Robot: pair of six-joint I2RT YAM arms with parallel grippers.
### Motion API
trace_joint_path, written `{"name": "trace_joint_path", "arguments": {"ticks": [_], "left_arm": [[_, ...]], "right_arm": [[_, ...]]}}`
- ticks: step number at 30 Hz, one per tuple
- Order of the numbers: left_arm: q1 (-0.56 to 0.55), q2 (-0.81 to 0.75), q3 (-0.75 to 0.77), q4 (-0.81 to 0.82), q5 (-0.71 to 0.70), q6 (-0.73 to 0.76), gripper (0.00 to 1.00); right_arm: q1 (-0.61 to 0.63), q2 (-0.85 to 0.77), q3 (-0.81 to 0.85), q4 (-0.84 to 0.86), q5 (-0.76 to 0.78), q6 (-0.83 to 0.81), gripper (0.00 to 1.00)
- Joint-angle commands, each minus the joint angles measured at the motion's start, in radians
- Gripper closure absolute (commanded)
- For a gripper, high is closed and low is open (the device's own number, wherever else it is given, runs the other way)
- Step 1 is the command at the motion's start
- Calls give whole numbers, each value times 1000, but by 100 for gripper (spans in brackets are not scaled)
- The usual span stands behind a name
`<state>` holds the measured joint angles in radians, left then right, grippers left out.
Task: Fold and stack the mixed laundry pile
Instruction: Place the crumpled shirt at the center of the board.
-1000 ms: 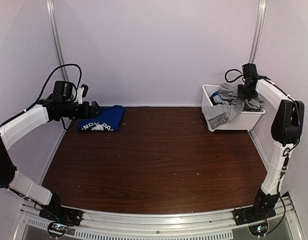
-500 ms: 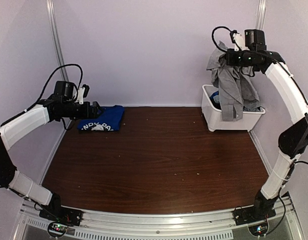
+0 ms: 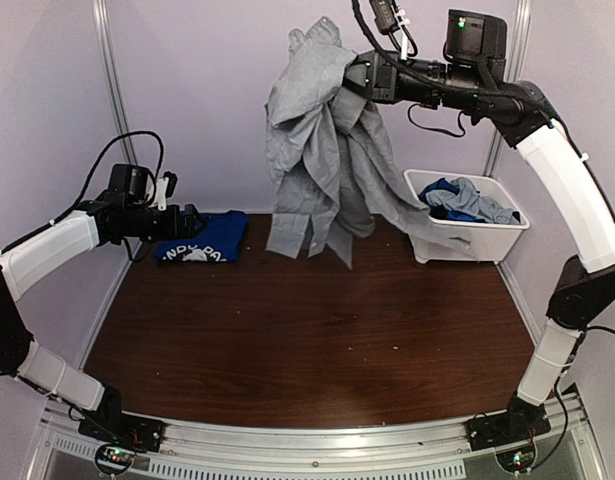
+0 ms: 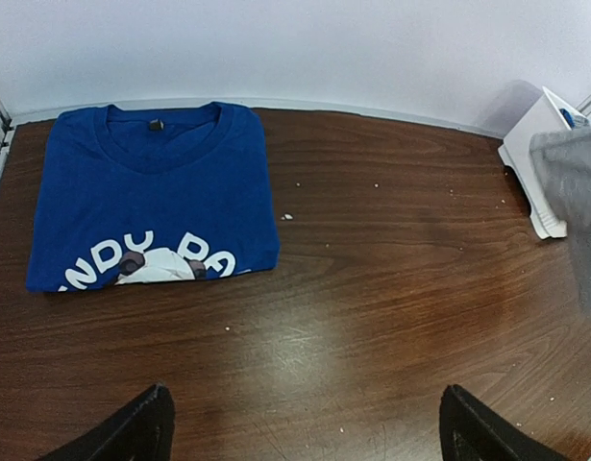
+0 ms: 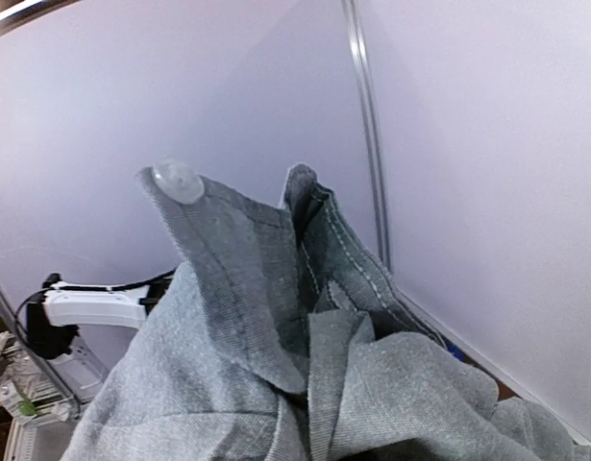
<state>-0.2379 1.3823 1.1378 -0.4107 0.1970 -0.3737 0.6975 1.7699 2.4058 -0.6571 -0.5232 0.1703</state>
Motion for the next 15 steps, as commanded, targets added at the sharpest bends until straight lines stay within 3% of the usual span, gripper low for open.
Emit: {"name": "trace_joint_path", "arguments": {"ticks": [1, 5, 10, 12, 14, 15], "left_arm": [[-6, 1, -4, 55, -12, -11, 3], [-6, -1, -11, 55, -20, -16, 2], [-6, -6, -34, 56, -10, -3, 2], [-8, -15, -49, 56, 4, 12, 2], [-21, -28, -67, 52, 11, 40, 2], [-34, -35, -77, 48, 13, 54, 2]], "right_arm": [[17, 1, 50, 193, -190, 113, 100], [-5, -33, -37, 206, -121, 81, 100], [-116, -229, -529, 334, 32, 128, 99], [-154, -332, -800, 380, 78, 149, 82], [-173, -403, -1025, 341, 169, 142, 39], [-183, -426, -1117, 302, 219, 139, 30]]}}
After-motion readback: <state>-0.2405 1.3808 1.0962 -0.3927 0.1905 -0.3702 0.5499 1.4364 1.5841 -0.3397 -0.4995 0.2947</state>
